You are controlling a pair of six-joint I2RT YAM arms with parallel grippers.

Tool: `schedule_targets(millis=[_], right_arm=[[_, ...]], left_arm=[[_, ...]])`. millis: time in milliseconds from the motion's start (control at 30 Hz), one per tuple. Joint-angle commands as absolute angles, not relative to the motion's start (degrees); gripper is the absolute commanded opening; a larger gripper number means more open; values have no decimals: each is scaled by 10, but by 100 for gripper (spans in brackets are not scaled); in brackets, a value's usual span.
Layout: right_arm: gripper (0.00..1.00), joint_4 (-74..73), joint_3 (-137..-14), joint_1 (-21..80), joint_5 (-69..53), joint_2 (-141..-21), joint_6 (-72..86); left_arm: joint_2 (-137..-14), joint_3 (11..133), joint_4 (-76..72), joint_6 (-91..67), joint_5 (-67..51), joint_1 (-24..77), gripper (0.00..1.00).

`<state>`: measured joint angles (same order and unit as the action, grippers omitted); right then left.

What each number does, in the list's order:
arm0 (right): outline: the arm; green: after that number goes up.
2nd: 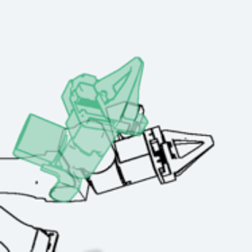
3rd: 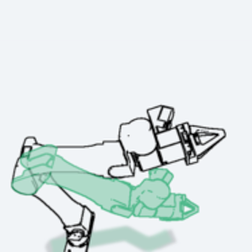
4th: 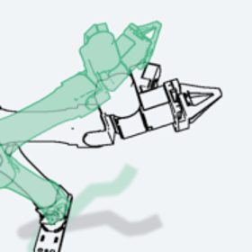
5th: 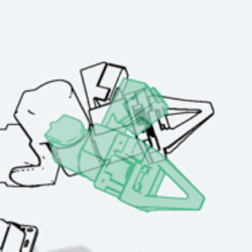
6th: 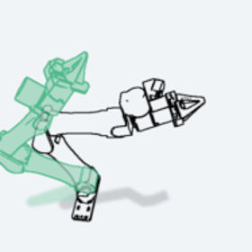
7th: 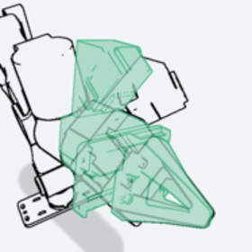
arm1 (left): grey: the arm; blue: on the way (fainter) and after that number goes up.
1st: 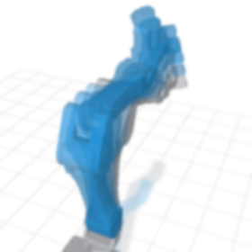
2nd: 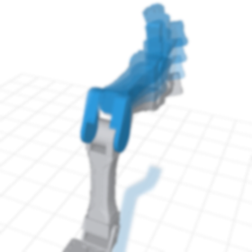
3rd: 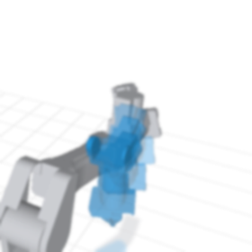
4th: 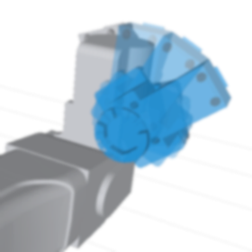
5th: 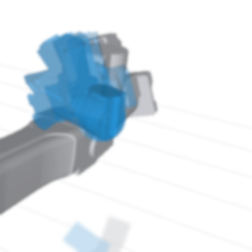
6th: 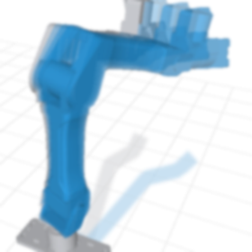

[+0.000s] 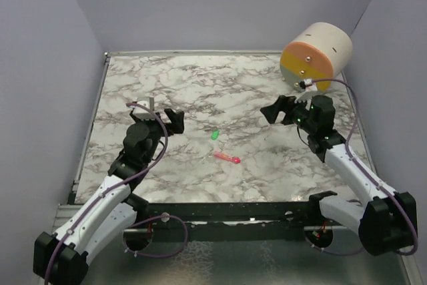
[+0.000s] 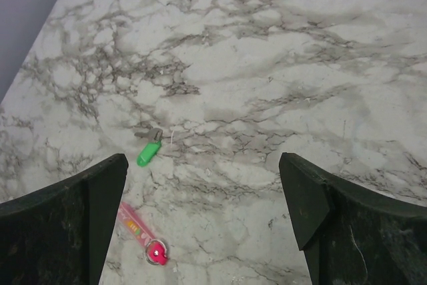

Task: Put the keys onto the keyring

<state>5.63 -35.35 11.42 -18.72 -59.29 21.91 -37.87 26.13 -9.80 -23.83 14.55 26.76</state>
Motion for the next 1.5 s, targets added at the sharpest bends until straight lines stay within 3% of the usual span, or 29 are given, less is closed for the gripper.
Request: schedule_targets(millis=[0,200,733,1467], right_arm=[[98,33,-382,177,-149,-642,193],[89,29,-403,288,-71,-711,179],[62,-49,-475,491,56,-868,176],[40,-109,-458,538,107,-853,209]], left_arm=[[-433,258,-94,-241,74,276,97],[-434,238,-105,-249,74,294,86],[-455,184,-130,-280,91,340,86],[-484,183,-151,-286,89,356,84]])
